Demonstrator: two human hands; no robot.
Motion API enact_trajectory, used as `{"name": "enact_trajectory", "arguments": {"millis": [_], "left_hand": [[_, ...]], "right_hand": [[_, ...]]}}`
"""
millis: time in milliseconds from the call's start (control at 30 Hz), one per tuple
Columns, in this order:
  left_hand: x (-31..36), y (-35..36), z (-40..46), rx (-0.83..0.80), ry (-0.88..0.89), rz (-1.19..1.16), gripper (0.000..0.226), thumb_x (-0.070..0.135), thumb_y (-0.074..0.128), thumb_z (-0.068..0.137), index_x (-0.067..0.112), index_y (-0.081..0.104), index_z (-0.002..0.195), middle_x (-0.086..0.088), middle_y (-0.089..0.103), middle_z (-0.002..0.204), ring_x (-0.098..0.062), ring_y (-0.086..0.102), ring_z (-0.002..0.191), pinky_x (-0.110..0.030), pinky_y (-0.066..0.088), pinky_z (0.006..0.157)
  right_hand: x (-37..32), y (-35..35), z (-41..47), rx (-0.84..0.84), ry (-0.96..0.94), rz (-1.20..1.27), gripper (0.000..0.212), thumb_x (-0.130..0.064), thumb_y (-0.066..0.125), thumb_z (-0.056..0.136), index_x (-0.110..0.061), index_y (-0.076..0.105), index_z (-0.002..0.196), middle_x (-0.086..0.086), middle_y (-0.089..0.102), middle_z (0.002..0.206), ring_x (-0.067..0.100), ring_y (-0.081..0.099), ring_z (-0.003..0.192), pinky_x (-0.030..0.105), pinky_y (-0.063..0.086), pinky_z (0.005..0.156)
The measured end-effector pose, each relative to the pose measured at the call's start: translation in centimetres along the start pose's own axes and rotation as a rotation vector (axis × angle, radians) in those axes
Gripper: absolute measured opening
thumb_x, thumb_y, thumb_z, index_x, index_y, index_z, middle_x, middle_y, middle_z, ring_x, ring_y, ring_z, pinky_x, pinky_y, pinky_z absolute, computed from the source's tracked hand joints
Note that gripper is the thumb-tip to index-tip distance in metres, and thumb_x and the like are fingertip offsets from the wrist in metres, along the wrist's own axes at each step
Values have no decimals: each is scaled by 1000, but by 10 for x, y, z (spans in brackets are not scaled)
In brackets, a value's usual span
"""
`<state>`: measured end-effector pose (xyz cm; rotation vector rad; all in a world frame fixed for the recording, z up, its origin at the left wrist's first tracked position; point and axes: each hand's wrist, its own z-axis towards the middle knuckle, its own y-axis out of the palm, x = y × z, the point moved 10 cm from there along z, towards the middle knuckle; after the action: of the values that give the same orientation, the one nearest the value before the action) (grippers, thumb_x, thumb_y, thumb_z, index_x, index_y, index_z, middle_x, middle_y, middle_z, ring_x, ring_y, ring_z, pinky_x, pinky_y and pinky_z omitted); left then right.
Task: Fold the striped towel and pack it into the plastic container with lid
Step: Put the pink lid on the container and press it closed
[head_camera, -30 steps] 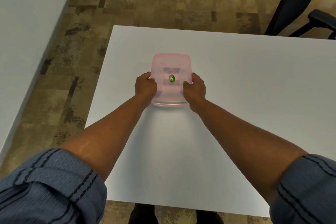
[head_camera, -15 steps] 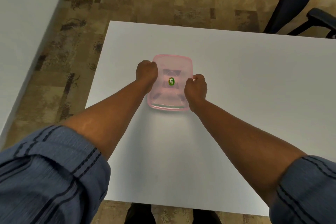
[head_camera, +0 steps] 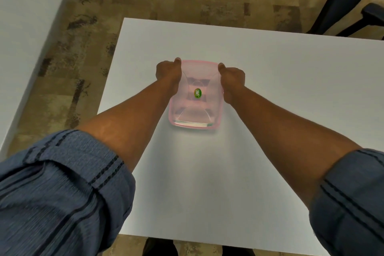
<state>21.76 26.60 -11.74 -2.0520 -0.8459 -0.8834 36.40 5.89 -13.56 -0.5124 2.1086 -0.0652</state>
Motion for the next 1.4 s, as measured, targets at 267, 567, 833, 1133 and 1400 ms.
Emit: {"name": "enact_trajectory", "arguments": {"millis": [267,567,833,1133,1400], "left_hand": [[-8,2,3,37,-53,-92,35,34,64,93,14,53,67,0,57,71,-24,59,82,-35,53,85],[-16,0,2,86,-45,-117,34,27,64,93,16,51,63,4,54,66,-20,54,75,-29,46,75],[-11,-12,-1,49,20,-86,46,45,64,91,12,51,62,-2,52,68,-20,47,67,-32,43,65],[-54,-27,-49,-141,-37,56,30,34,72,87,12,57,75,-8,59,78,-27,52,69,-31,43,60],[-80,-36,-91,-299,-159,-35,19,12,62,83,19,64,101,-7,64,102,-25,59,89,-33,48,71]], "right_hand": [[7,0,7,35,62,113,31,-19,72,90,-11,54,67,2,52,69,22,49,72,34,44,68],[6,3,10,75,5,93,30,-21,70,89,-14,55,64,-1,54,67,19,50,66,33,45,70],[3,-6,-2,44,-76,28,39,-37,72,88,-2,59,76,5,54,76,22,49,73,36,45,72],[45,-28,-56,-69,-27,-67,24,-37,64,72,-19,51,80,4,60,87,25,56,79,39,46,69],[56,-33,-103,-225,33,-154,25,-29,58,69,-16,48,88,12,57,93,28,52,76,33,40,55]]}}
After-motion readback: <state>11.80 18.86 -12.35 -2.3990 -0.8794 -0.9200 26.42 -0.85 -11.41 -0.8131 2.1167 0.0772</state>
